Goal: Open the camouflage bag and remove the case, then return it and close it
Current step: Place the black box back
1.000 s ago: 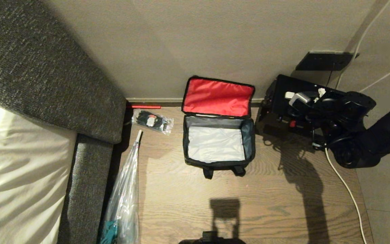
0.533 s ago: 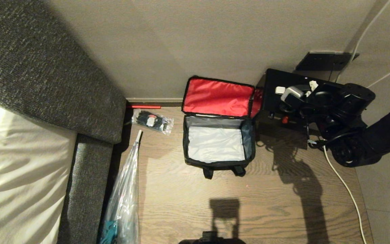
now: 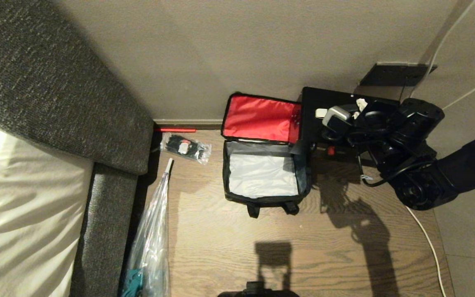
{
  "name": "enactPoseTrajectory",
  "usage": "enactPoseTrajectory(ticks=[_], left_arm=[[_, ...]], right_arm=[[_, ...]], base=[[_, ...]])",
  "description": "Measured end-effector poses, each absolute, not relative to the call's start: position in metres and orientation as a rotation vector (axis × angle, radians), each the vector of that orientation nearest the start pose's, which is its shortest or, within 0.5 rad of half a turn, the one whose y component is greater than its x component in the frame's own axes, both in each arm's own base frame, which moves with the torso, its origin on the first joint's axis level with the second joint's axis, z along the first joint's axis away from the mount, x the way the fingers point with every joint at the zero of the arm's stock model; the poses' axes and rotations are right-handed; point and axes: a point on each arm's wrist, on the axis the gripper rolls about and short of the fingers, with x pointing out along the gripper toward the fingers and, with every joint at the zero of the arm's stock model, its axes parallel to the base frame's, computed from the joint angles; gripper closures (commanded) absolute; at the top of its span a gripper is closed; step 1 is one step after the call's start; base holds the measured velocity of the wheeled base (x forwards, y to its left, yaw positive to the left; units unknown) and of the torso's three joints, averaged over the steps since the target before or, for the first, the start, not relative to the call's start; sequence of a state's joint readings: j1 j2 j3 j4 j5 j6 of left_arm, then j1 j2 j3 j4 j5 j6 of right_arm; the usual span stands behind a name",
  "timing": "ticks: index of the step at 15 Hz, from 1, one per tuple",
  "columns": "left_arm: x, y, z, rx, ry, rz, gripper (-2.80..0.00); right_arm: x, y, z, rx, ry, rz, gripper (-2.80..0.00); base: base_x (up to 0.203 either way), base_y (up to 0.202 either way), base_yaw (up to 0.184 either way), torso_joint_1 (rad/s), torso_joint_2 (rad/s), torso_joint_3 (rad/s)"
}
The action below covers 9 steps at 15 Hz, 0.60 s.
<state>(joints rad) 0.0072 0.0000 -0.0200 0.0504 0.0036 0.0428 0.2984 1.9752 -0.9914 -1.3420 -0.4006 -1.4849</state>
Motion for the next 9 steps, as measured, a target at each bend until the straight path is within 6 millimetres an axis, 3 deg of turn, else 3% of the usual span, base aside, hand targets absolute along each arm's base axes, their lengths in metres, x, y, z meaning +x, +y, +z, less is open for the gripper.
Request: enactPoseTrajectory(ticks=[9], left_arm=[[-0.024, 0.0, 0.076, 0.042, 0.031, 0.01, 0.0]], right_arm=[[0.325, 0.173, 0.208, -1.323, -0.161, -0.258, 0.0]], base=[[0.0, 0.0, 0.0, 0.0, 0.0, 0.0]])
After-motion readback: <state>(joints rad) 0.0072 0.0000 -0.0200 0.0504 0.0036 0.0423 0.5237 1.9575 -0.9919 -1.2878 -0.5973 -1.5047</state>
